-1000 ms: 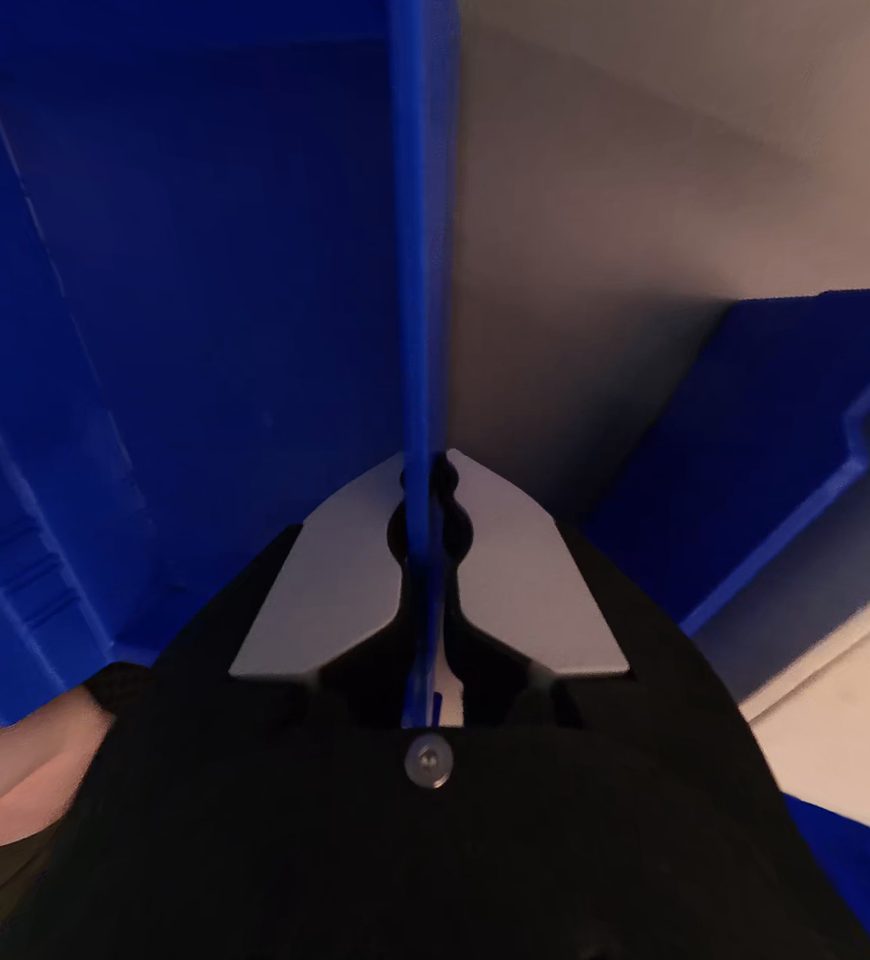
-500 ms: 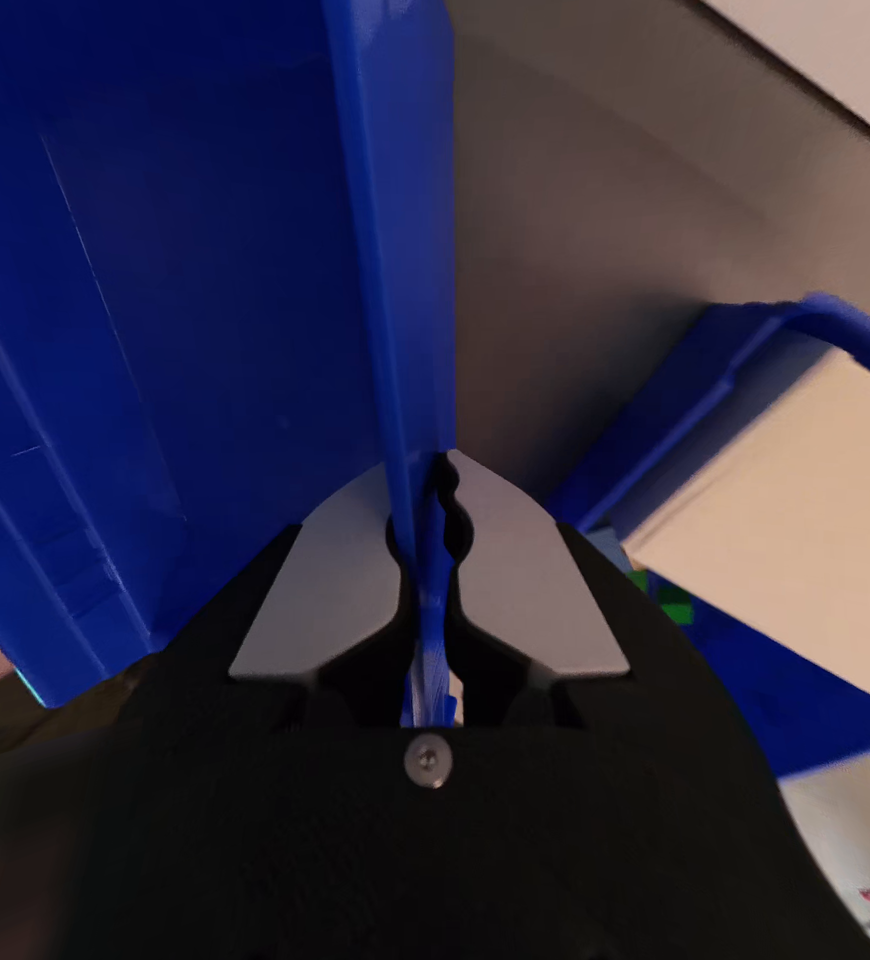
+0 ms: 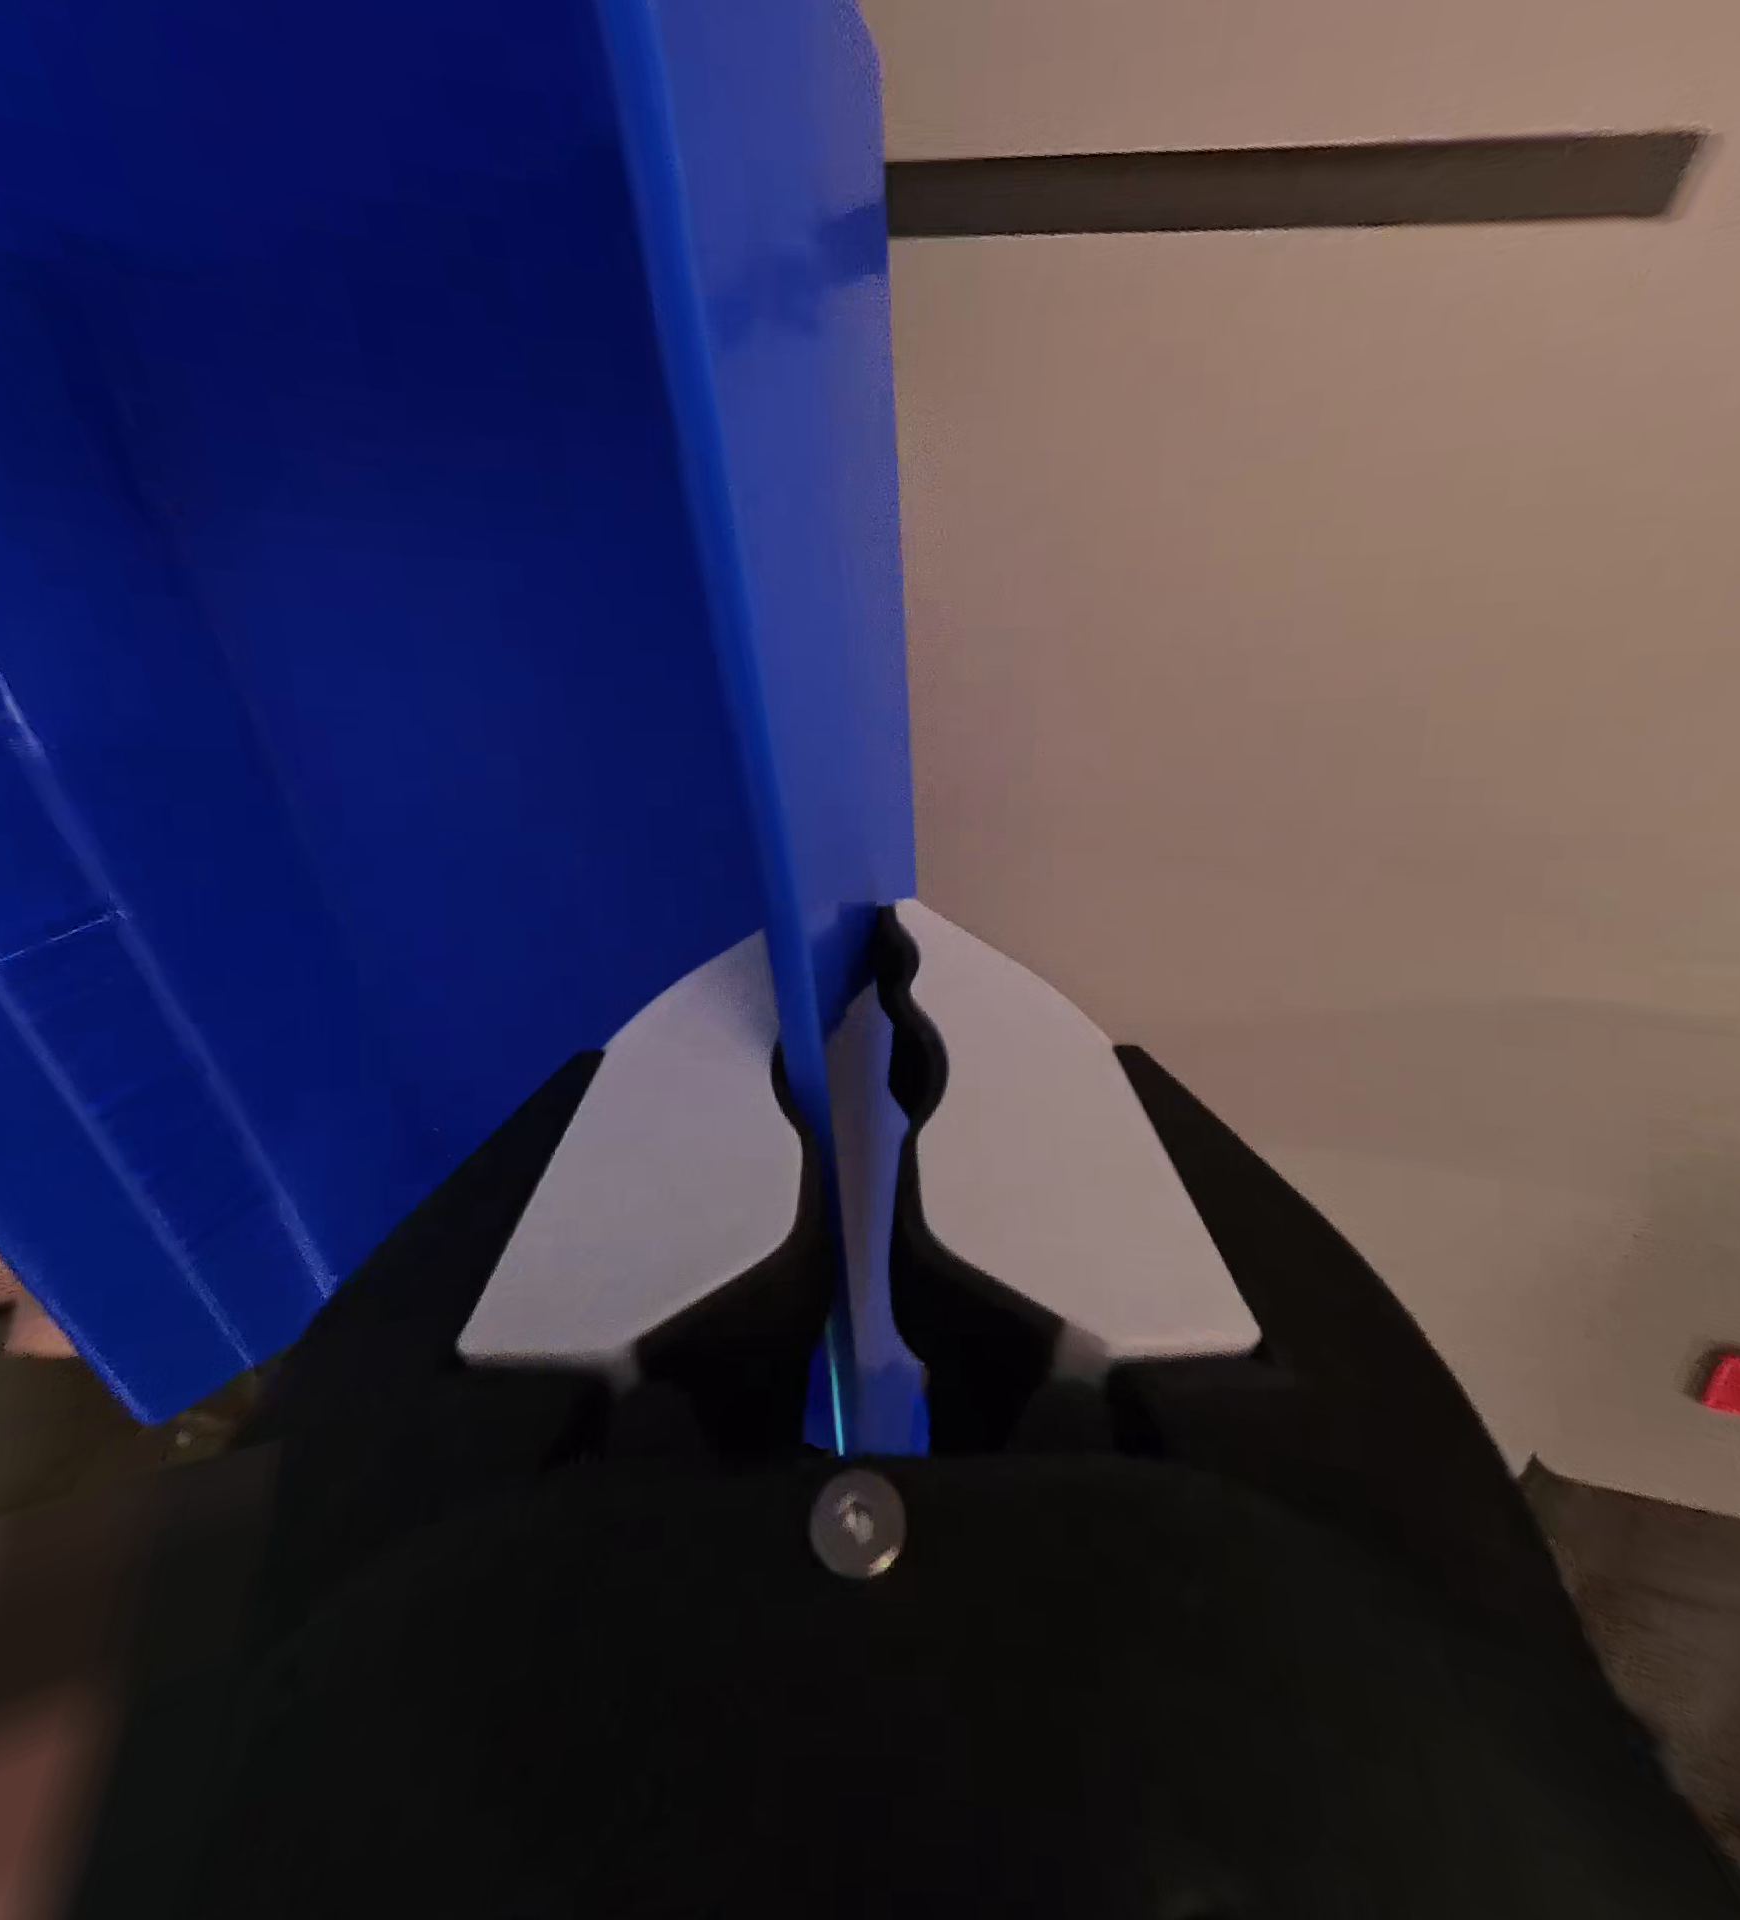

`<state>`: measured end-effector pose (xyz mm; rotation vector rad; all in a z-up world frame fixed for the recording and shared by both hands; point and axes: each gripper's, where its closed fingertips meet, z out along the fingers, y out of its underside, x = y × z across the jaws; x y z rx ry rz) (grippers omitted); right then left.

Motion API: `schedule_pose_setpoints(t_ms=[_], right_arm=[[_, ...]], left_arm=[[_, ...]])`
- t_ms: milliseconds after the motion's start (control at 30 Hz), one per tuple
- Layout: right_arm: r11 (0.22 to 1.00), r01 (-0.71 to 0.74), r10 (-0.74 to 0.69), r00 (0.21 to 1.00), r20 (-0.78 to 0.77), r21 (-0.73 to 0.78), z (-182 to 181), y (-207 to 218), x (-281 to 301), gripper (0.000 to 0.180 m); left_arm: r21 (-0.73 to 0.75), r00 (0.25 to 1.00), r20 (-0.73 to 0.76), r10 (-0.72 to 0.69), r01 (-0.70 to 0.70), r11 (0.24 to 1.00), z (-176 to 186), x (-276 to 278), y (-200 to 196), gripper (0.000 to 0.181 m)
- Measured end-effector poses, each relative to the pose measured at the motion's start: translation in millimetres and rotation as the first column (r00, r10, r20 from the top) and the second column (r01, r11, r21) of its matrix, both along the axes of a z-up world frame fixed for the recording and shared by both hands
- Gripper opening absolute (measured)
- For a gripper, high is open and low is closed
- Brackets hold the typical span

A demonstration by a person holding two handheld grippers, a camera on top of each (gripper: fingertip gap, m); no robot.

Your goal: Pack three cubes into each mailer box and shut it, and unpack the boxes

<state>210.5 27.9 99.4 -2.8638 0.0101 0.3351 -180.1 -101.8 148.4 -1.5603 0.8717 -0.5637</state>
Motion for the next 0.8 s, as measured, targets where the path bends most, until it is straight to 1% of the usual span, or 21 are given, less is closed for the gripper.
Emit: schedule_pose_setpoints(t_ms=[33,67,133,233,333,400,467,533,600,700,733,800], right_arm=[[0.999,0.053,-0.053,0.999,-0.008,0.012,-1.4,-6.0,24.0,0.008],[0.995,0.102,-0.101,0.995,-0.017,0.019,-4.3,-12.6,45.9,0.008],[0.985,0.171,-0.170,0.985,-0.037,0.028,-12.8,-25.6,83.0,0.008],[0.971,0.236,-0.233,0.970,-0.070,0.042,-32.5,-43.1,126.4,0.008],[0.967,0.253,-0.250,0.963,-0.100,0.023,-62.5,-59.1,156.0,0.008],[0.968,0.249,-0.249,0.963,-0.105,-0.007,-85.0,-67.5,170.0,0.008],[0.971,0.237,-0.239,0.966,-0.101,-0.031,-106.2,-72.8,179.2,0.009],[0.974,0.219,-0.223,0.970,-0.096,-0.050,-125.6,-76.3,185.1,0.008],[0.975,0.212,-0.218,0.971,-0.098,-0.068,-142.1,-79.0,190.0,0.008],[0.976,0.204,-0.211,0.971,-0.112,-0.075,-159.1,-81.2,194.6,0.009],[0.977,0.202,-0.210,0.970,-0.119,-0.073,-162.7,-81.6,195.4,0.008],[0.978,0.199,-0.206,0.970,-0.130,-0.068,-167.9,-82.9,196.7,0.008]], left_arm=[[-0.070,0.998,-0.037,-0.044,0.041,0.997,-17.6,15.8,6.6,0.051],[-0.135,0.996,-0.060,-0.072,0.063,0.989,-34.3,30.4,15.5,0.051],[-0.225,0.992,-0.079,-0.098,0.078,0.971,-62.9,55.7,37.1,0.043],[-0.352,0.992,-0.071,-0.100,0.069,0.933,-103.9,75.3,63.1,0.044],[-0.492,0.995,-0.066,-0.077,0.035,0.870,-142.2,86.5,89.3,0.050],[-0.606,0.992,-0.084,-0.094,0.024,0.795,-160.6,93.2,99.9,0.051],[-0.705,0.989,-0.097,-0.113,0.012,0.709,-166.3,97.6,105.6,0.052],[-0.784,0.987,-0.088,-0.131,0.012,0.620,-163.1,104.1,105.6,0.050],[-0.827,0.981,-0.153,-0.118,-0.062,0.558,-166.8,106.4,108.3,0.050],[-0.821,0.923,-0.362,-0.132,-0.249,0.513,-187.5,100.8,110.2,0.057],[-0.827,0.911,-0.393,-0.129,-0.289,0.483,-191.4,101.3,109.2,0.057],[-0.866,0.910,-0.393,-0.132,-0.318,0.386,-193.6,109.0,102.8,0.059]])
